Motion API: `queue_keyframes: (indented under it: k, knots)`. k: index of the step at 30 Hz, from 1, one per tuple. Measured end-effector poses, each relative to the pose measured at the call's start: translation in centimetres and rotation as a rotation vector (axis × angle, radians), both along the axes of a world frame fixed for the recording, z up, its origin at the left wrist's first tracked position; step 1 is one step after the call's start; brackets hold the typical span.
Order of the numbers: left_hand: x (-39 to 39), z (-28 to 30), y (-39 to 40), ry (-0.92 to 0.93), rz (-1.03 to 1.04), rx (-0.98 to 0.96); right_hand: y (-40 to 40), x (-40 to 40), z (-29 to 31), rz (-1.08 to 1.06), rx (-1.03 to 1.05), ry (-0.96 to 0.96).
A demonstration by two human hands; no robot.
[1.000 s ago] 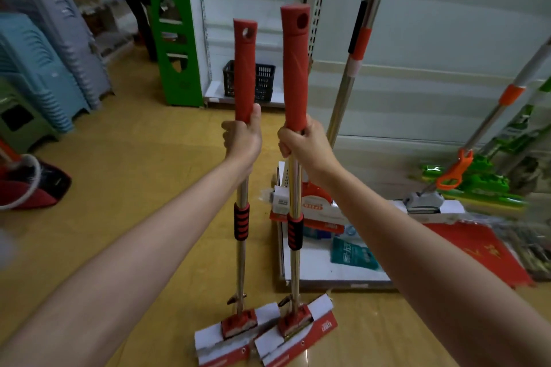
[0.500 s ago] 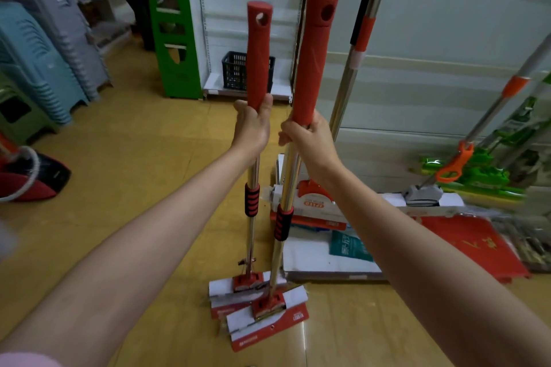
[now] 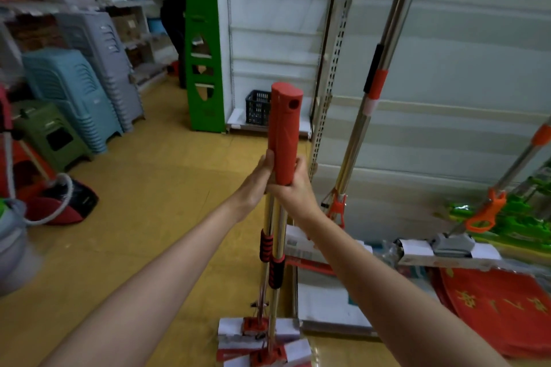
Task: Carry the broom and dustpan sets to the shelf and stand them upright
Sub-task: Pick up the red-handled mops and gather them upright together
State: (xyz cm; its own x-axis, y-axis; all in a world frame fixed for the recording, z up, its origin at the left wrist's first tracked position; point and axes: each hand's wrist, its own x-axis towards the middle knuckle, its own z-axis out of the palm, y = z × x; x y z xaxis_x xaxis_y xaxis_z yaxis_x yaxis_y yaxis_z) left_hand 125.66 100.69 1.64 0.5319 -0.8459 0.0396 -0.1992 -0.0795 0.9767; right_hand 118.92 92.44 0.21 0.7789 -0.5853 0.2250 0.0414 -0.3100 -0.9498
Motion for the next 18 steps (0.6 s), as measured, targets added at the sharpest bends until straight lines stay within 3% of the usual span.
queue_keyframes:
  k: [8,11,14,18]
  knots:
    - [1.1,-2.2,0.9,0.131,-0.175,-0.074,-0.8,0.2,0.0,0.214,0.008,-0.027]
    - [1.7,-4.7,1.3,0.053,-0.213,0.103,-0.9,0.1,0.2,0.272,0.001,0.016]
    - [1.5,-7.4,0.5,-0.141,-0.23,0.32,-1.1,0.4,0.4,0.256,0.023,0.041]
    - [1.5,-9.6,-1.4,-0.225,-0.13,0.223,-1.1,0.0,-0.6,0.192,-0.035,0.104]
